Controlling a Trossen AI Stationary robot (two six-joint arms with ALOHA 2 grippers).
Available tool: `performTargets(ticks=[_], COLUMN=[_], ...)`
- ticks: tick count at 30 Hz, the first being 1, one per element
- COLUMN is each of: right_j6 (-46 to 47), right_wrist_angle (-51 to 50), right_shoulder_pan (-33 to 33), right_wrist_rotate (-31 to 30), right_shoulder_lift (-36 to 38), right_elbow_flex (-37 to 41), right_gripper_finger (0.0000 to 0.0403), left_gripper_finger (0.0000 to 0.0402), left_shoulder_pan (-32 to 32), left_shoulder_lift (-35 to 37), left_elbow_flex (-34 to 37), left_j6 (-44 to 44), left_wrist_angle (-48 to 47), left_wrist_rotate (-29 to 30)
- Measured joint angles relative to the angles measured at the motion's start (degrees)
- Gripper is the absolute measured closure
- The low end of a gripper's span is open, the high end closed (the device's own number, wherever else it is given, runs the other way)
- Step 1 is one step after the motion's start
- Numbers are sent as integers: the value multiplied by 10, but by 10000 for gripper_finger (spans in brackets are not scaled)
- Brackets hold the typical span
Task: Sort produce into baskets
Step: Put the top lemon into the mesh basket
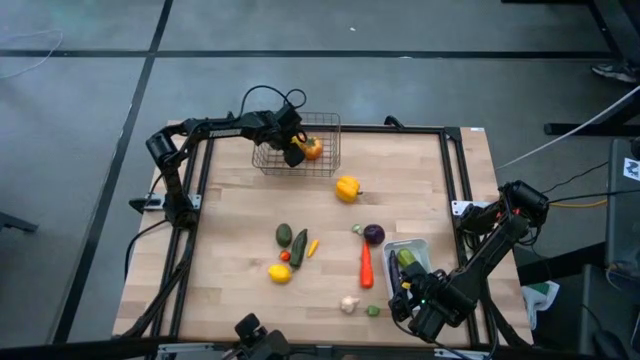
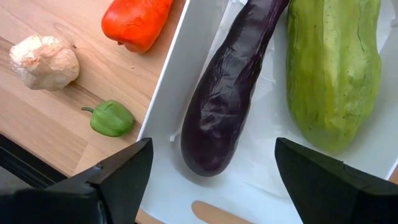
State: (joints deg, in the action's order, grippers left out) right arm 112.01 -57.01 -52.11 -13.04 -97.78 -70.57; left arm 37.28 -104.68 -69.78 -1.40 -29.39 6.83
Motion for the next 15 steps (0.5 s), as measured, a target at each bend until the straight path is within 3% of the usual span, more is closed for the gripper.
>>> performTargets(ticks=[15], right_j6=[0], right_wrist_angle=[0], right_shoulder_pan=[0], right_wrist_rotate=[0], right_shoulder_lift=[0], right_elbow_flex=[0], right_gripper_finger=[65], left_gripper_finger=[203], left_shoulder_pan=[0], left_shoulder_lift=[0], left_elbow_flex=[0], left_j6=[-2], left_wrist_angle=[-2], left_wrist_rotate=[0])
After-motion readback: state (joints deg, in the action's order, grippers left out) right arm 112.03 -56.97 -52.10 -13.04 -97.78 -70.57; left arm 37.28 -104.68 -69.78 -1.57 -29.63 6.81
